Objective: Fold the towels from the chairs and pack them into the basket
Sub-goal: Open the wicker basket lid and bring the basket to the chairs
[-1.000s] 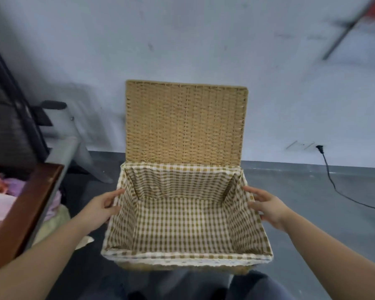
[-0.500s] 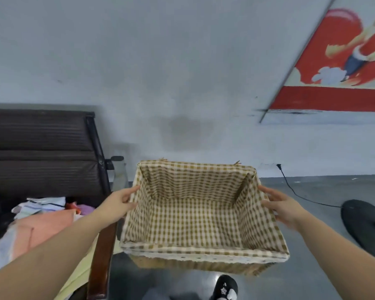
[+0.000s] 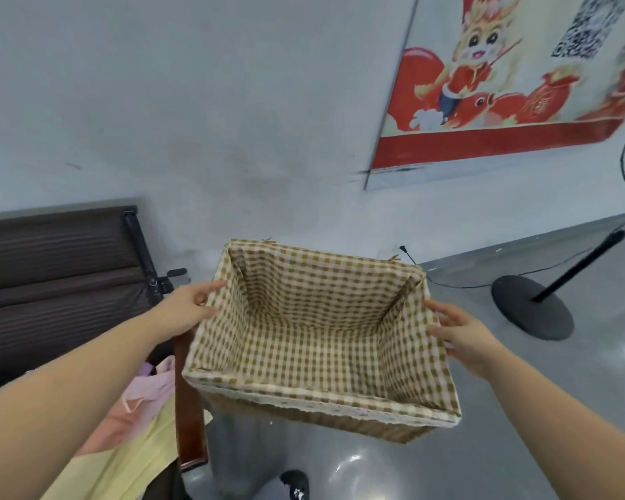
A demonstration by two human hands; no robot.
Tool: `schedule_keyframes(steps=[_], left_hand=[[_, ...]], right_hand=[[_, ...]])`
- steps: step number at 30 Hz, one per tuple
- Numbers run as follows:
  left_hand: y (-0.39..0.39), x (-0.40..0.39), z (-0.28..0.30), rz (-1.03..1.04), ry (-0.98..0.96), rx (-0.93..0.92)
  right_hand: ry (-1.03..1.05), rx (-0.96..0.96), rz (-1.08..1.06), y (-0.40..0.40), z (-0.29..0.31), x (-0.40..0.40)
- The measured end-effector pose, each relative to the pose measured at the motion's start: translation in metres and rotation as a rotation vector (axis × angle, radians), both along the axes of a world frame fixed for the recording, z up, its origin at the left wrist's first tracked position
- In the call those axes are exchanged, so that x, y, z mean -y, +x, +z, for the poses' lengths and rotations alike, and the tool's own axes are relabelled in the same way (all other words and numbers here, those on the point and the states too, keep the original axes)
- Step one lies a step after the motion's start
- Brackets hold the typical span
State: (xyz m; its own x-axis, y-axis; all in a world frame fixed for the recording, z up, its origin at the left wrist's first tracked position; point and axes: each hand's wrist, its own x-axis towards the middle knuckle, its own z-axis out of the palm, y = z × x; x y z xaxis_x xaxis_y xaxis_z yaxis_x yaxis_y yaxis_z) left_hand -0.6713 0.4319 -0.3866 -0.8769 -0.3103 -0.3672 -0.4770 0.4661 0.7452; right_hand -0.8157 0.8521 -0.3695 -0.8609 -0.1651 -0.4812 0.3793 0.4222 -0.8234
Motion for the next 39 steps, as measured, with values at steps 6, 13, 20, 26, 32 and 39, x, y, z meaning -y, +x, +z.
schedule_keyframes(steps=[6,13,20,26,32,39], left_hand=[[0.076,-0.037,-0.005,-0.013,-0.008,-0.054],[0.149,-0.083,0.006,-0.118,-0.105,0.01],[0.192,-0.053,-0.039,-0.252,-0.067,0.039],[0.236,0.025,-0.062,-0.336,-0.007,0.035],[0.27,0.086,-0.053,-0.431,-0.027,0.094],[0.328,0.075,-0.022,-0.538,0.026,0.064]], right_hand=[[-0.03,-0.005,-0.08,0.097,-0.006,-0.043],[-0.008,0.067,-0.252,0.229,-0.015,-0.088],[0.003,0.076,-0.4,0.336,-0.025,-0.067],[0.01,0.077,-0.505,0.422,-0.038,0.01],[-0.006,0.102,-0.584,0.505,-0.035,0.071],[-0.022,0.056,-0.706,0.585,-0.029,0.068]])
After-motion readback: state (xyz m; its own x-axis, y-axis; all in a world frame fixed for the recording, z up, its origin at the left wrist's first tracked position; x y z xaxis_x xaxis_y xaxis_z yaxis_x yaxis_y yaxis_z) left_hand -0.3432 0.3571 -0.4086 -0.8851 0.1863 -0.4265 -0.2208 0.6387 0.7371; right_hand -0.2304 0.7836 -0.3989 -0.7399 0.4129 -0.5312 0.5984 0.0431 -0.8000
